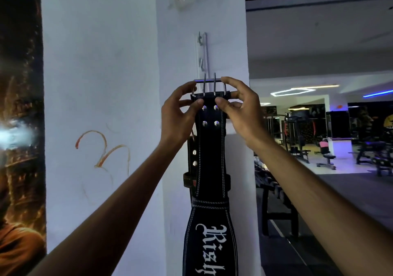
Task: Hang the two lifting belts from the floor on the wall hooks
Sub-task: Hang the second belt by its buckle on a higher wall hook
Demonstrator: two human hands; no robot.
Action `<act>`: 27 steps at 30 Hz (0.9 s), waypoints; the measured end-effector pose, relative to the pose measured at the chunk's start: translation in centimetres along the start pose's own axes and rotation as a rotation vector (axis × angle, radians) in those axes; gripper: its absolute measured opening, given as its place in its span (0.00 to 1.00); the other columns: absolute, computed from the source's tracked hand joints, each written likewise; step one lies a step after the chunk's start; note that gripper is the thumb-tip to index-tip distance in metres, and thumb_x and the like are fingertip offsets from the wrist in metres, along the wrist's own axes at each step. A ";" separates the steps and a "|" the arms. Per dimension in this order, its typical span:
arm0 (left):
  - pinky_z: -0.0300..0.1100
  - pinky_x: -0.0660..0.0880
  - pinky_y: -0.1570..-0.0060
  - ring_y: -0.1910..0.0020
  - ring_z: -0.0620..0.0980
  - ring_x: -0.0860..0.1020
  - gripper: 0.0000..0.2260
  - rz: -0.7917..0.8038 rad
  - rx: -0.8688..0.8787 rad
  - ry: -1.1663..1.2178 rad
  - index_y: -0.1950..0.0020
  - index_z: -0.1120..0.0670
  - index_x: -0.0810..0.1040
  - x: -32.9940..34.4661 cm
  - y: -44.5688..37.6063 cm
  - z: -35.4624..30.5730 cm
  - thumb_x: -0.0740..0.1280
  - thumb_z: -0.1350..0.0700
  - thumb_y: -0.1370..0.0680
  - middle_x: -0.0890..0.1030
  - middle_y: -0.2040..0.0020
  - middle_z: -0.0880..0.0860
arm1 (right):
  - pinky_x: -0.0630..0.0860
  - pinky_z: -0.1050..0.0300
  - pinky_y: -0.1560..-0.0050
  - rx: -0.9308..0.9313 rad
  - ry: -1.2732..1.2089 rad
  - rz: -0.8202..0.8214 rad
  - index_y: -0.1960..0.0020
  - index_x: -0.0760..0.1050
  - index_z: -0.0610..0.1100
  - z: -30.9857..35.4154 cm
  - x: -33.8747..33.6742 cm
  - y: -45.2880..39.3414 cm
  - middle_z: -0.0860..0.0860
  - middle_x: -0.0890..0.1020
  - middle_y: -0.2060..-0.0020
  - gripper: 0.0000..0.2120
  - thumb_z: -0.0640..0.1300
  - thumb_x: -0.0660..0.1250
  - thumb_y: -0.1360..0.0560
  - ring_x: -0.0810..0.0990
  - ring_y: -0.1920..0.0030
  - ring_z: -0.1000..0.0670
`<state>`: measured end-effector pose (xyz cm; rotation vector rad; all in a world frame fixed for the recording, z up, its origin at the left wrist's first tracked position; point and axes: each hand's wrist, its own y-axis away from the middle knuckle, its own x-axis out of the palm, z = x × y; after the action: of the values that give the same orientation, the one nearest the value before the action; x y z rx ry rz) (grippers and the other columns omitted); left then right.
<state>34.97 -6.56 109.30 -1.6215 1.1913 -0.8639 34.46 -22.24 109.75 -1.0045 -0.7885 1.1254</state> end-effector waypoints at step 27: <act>0.37 0.81 0.65 0.62 0.38 0.83 0.18 0.081 -0.088 0.126 0.31 0.59 0.77 1.0 -10.3 4.7 0.71 0.59 0.20 0.81 0.36 0.54 | 0.78 0.44 0.36 0.081 0.029 0.022 0.31 0.75 0.44 -4.1 3.0 -10.4 0.45 0.83 0.42 0.30 0.51 0.72 0.31 0.82 0.42 0.47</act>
<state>42.75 -5.14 117.46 -1.5958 1.3903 -0.8831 42.50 -21.51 118.02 -0.9614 -0.7045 1.1509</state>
